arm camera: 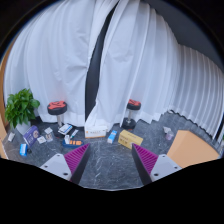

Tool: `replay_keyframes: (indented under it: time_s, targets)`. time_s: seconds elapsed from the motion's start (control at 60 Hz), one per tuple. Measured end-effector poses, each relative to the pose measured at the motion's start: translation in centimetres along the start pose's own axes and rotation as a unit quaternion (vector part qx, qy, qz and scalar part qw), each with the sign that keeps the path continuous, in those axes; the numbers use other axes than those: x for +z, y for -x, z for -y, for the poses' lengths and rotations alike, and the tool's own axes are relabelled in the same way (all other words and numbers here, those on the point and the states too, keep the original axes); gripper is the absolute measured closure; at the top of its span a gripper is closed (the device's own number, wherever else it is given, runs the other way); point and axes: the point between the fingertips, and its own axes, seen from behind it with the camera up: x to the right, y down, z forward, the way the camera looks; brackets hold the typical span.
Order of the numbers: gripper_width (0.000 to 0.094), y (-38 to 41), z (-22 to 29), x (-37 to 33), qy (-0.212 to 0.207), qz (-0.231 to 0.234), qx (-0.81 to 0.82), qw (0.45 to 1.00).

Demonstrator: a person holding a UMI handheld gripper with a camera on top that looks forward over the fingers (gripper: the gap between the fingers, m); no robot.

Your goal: Unplug charger

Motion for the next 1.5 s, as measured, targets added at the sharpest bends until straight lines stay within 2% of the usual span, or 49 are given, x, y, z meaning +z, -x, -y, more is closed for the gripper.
replay_keyframes:
  time_s: [0.25,0.433,0.567,0.717,0.883,1.1,1.183,1.25,1.333,1.5]
  targets:
    - [0.0088,-0.4,-1.9,2.0,0.014,-0.031,0.011,0.999]
    - [0.0088,1.2,-8.5,5.1,0.058,-0.048,0.008,0.997]
    - [0.0086,5.6,-15.6,7.6,0.100,-0.029,0.004,0.995]
    - [0.0086,14.5,-20.6,11.7,0.132,0.029,0.025,0.990]
    - [0.0092,23.5,-18.2,19.5,0.100,0.076,0.034,0.992]
    - [0.0128,29.9,-12.0,30.5,0.052,0.092,0.029,0.994]
    - [0.0208,31.4,-10.7,34.1,0.045,0.094,0.021,0.994]
    - [0.0344,32.1,-10.5,36.3,0.044,0.093,0.012,0.995]
    - [0.0705,32.5,-11.0,38.1,0.050,0.087,0.006,0.995]
    - [0.0832,32.6,-10.9,38.2,0.043,0.088,0.017,0.995]
